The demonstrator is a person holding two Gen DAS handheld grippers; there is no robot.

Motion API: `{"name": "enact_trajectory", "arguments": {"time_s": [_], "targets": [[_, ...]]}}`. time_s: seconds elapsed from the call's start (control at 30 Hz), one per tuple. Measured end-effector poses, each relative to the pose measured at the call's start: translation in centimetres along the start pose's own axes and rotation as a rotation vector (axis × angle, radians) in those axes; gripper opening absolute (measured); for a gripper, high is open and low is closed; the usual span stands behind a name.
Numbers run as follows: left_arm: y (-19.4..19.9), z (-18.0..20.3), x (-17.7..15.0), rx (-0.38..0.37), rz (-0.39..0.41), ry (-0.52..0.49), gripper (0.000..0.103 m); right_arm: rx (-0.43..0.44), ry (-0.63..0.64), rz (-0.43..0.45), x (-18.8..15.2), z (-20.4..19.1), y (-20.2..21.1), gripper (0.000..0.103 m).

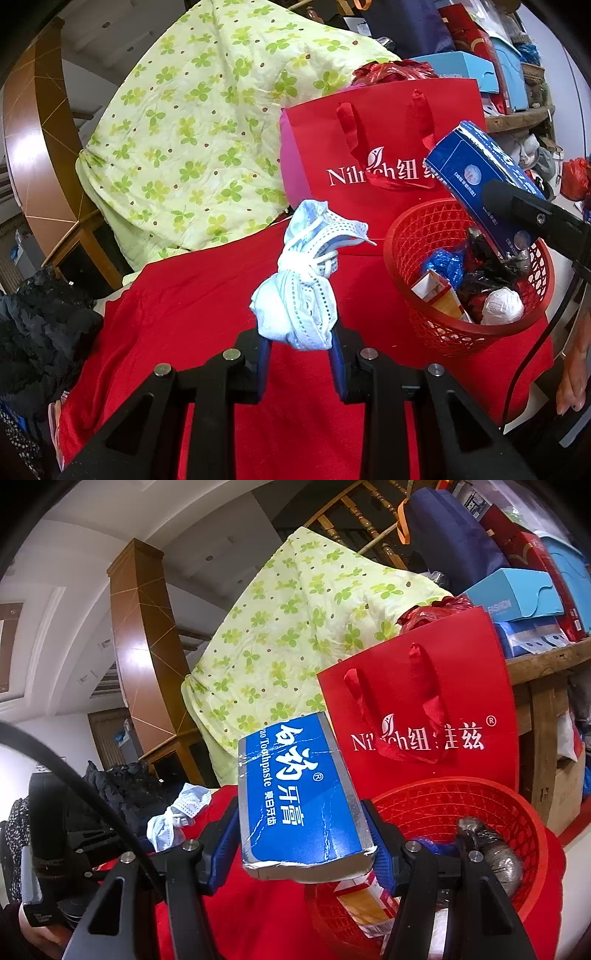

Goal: Collect trash
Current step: 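Lower both held items over the red basket and open both tools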

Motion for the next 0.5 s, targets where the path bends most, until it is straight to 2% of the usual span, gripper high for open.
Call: {"name": "enact_trajectory", "arguments": {"time_s": [0.5], "targets": [[-0.5,1.7,0.7,-0.032,-0.001,-0.024,0.03,-0.026,-0.024,0.011,0.2,0.8,1.0,0.065]]}}
Point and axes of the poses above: each gripper's, at about its wrist camera, not at the fingertips, and y roughly against the way its jaws point, z to its right, x to its top, the point moved 5 cm from there along -y, roughly the way its jaws point, and after that the axes turned 9 degrees about -x, right-handed, at the moved point
